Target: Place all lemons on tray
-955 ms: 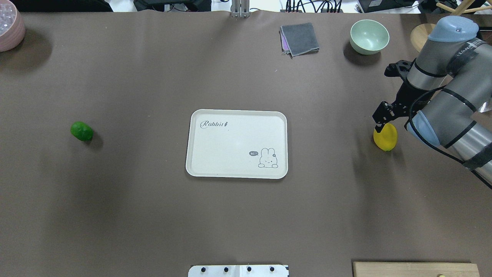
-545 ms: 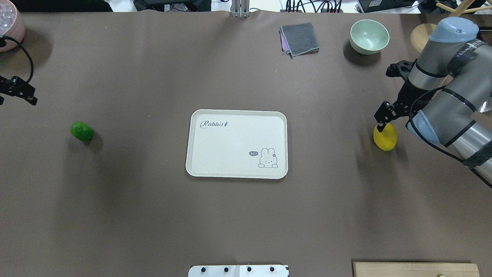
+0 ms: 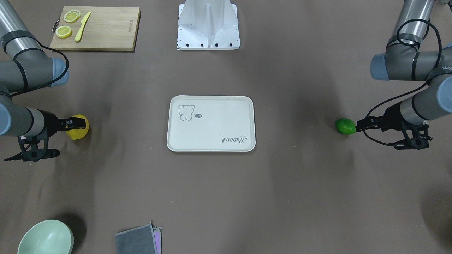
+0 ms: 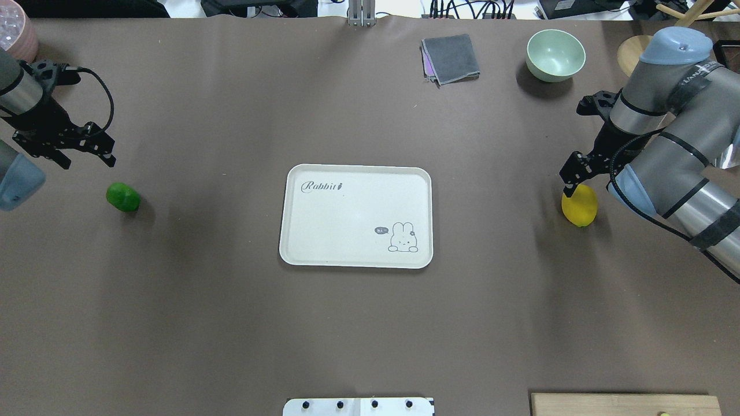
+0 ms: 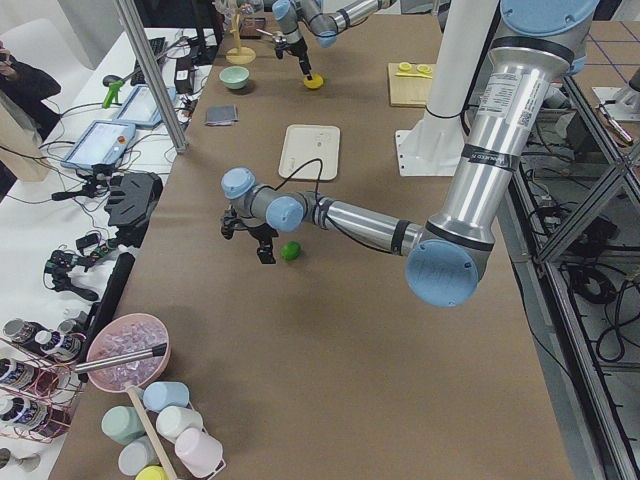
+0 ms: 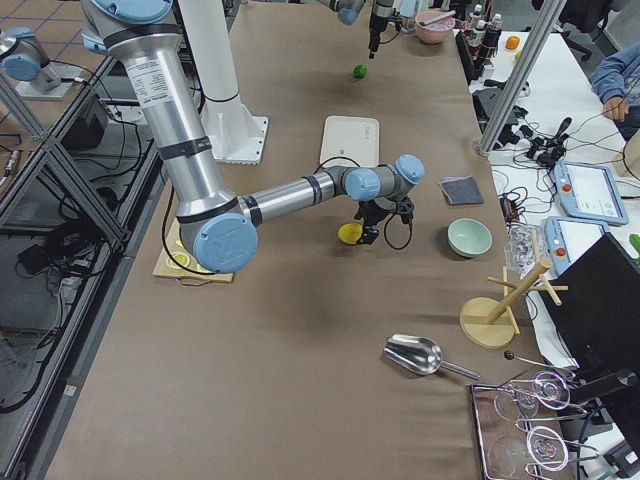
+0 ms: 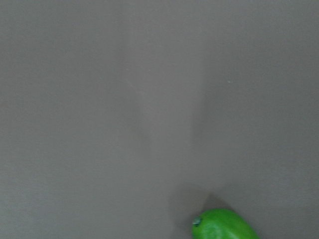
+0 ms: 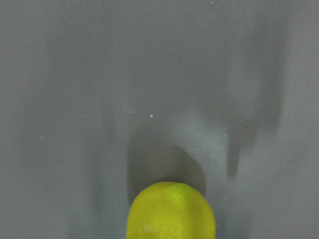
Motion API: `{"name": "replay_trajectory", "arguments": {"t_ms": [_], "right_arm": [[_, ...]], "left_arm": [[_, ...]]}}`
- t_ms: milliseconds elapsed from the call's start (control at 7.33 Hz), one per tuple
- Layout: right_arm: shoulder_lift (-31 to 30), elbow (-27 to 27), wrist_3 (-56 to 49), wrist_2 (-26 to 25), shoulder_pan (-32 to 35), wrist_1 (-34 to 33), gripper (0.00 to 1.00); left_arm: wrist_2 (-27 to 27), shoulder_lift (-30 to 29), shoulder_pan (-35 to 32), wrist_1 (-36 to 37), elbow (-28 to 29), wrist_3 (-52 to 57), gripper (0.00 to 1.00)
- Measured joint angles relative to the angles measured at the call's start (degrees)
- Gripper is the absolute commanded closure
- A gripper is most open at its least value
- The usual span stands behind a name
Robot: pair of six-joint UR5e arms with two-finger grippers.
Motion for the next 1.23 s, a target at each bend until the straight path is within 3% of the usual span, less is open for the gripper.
{"name": "replay_trajectory", "arguments": {"t_ms": [273, 409, 545, 682, 818, 1227], "right_arm": [[0.46, -1.54, 0.02, -0.06, -0.66, 1.1, 0.02], [0.89, -2.43, 0.04, -0.06, -0.86, 1.63, 0.28], [1.19, -2.91, 0.02, -0.03, -0.95, 1.84, 0.6], [1.32, -3.16, -0.03, 0.01, -1.01, 1.91, 0.77], [1.34, -3.27, -0.11, 0.09, -1.0, 1.97, 0.82], [1.7, -3.1, 0.01, 0.66, -0.24, 1.96, 0.81]], "left_arm": [[-0.63, -1.35, 2.97, -0.42, 0.8, -3.22, 0.02], [-0.67, -1.53, 3.77, -0.46, 1.43, -3.81, 0.02], [-0.67, -1.62, 4.26, -0.48, 2.06, -4.02, 0.02], [-0.64, -1.61, 4.73, -0.48, 2.45, -4.1, 0.02], [-0.64, -1.38, 4.94, -0.48, 2.57, -4.12, 0.02], [-0.69, -0.39, 5.01, -0.49, 3.01, -3.83, 0.02]]}}
